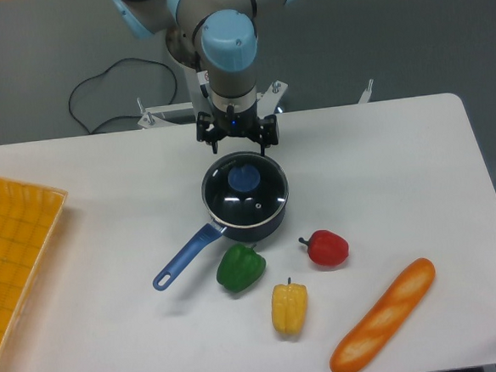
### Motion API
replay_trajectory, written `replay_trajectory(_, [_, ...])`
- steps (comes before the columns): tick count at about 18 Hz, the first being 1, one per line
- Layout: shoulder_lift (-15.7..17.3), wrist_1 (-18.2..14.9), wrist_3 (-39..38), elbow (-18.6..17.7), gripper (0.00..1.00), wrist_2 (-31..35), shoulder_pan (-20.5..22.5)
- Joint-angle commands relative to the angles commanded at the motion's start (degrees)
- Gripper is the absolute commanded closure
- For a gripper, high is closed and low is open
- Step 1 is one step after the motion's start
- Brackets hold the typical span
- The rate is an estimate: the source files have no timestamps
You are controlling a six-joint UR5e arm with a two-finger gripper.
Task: Open the lid
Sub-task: 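Lower the gripper over the blue knob of the glass lid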
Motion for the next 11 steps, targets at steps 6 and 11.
replay_trajectory(6, [-2.7, 0.0, -2.8, 2.1, 0.00, 0.4, -1.1])
replay_trajectory(11, [-2.7, 0.0, -2.8, 2.4, 0.00, 0.4, -1.0])
